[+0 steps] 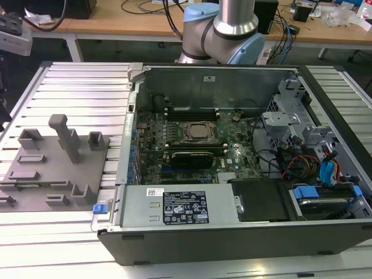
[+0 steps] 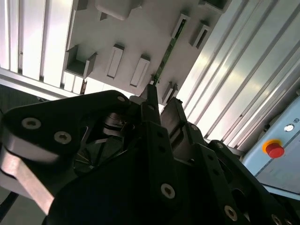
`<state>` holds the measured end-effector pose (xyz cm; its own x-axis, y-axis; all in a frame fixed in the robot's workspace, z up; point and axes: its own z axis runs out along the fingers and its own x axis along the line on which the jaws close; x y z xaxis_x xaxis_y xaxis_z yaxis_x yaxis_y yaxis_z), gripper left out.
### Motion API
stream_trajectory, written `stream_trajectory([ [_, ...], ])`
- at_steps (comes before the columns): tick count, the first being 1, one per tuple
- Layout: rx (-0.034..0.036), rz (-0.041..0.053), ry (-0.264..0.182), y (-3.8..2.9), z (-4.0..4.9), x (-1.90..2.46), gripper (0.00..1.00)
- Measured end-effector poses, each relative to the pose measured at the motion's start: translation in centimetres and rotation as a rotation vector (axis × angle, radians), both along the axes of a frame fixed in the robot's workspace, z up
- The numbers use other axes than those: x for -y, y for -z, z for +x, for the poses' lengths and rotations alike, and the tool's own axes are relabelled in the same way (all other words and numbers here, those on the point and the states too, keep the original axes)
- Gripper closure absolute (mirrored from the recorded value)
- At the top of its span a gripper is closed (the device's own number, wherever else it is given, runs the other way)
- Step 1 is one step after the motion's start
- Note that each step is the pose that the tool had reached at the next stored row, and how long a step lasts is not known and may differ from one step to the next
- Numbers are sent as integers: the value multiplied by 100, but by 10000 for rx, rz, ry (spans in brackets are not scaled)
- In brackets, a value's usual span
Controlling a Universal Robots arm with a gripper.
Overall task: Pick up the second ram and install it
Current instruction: 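Pick up the second ram and move it above second insertion slot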
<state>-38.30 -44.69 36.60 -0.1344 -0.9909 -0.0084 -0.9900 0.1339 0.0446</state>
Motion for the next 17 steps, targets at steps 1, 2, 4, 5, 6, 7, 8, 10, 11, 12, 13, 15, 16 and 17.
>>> stream_trajectory([
  [1, -1, -1, 0, 13, 0, 0, 70],
  [2, -1, -1, 1, 25, 0, 0, 70],
  [4, 0, 0, 0, 39, 0, 0, 70],
  [5, -1, -1, 0, 43, 0, 0, 70],
  [6, -1, 0, 0, 48, 0, 0, 70],
  [7, 0, 0, 0, 57, 0, 0, 70],
  [8, 0, 0, 0, 65, 0, 0, 70],
  [10, 0, 0, 0, 138, 0, 0, 70],
  [11, 0, 0, 0, 146, 0, 0, 70],
  [12, 0, -1, 1, 153, 0, 0, 70],
  [13, -1, -1, 0, 163, 0, 0, 70],
  [15, -1, -1, 0, 181, 0, 0, 70],
  [16, -1, -1, 0, 186, 0, 0, 70],
  [17, 0, 0, 0, 195, 0, 0, 70],
])
